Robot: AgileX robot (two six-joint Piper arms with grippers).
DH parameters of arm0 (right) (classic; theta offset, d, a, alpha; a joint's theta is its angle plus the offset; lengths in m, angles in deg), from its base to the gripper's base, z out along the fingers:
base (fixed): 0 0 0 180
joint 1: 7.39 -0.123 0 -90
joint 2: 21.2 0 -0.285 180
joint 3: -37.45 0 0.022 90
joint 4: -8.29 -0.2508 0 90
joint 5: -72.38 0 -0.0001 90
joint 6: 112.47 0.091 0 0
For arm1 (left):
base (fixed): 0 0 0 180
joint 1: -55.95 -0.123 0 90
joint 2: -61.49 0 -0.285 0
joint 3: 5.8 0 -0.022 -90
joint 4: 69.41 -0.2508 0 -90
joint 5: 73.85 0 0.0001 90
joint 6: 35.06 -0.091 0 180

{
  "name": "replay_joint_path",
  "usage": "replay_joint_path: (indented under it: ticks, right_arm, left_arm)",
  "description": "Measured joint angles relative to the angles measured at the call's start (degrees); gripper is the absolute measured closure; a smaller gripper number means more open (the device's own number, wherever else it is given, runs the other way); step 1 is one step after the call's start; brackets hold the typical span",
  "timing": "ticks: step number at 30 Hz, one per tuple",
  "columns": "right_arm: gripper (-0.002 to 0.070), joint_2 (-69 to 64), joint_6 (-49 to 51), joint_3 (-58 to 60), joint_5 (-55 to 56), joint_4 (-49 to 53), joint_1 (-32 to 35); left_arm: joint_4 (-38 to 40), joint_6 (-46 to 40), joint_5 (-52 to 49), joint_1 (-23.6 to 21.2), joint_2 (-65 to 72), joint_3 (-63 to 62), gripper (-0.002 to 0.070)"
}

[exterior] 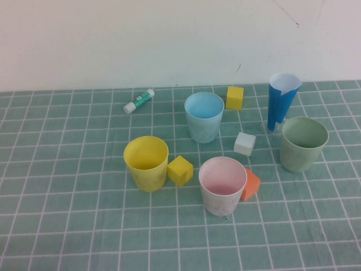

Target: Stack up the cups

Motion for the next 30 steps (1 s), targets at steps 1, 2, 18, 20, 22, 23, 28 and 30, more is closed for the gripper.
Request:
replay_joint_path:
  ticks: [1,2,18,20,22,23,28,30]
  right_arm:
    - [0.0678,0.0,0.0,0.0,0.0,0.0,0.0]
    - [0.0678,0.0,0.0,0.0,0.0,0.0,0.0]
    - [0.0678,0.0,-0.7,0.4,9.4,0.0,0.0]
    - [0.0678,0.0,-0.8,0.4,16.1,0.0,0.0]
    - [0.0678,0.0,-0.8,0.4,22.2,0.0,0.0]
    - [0.0678,0.0,-0.8,0.4,25.6,0.0,0.0]
    - [0.0678,0.0,-2.6,0.4,38.7,0.0,0.0]
    - [0.0678,0.0,-2.8,0.4,43.0,0.1,0.0]
  left_arm:
    - [0.0,0.0,0.0,0.0,0.0,0.0,0.0677]
    - [0.0,0.0,0.0,0.0,0.0,0.0,0.0677]
    - [0.2,0.0,7.8,0.0,0.0,0.1,0.0677]
    - [0.2,0.0,12.9,0.0,0.0,0.1,0.0677]
    - [0.2,0.0,18.6,0.0,0.0,0.1,0.0677]
    - [0.2,0.0,21.9,0.0,0.0,0.1,0.0677]
    - [0.2,0.0,36.4,0.0,0.0,0.1,0.0677]
    - [0.2,0.0,40.5,0.0,0.0,0.1,0.0677]
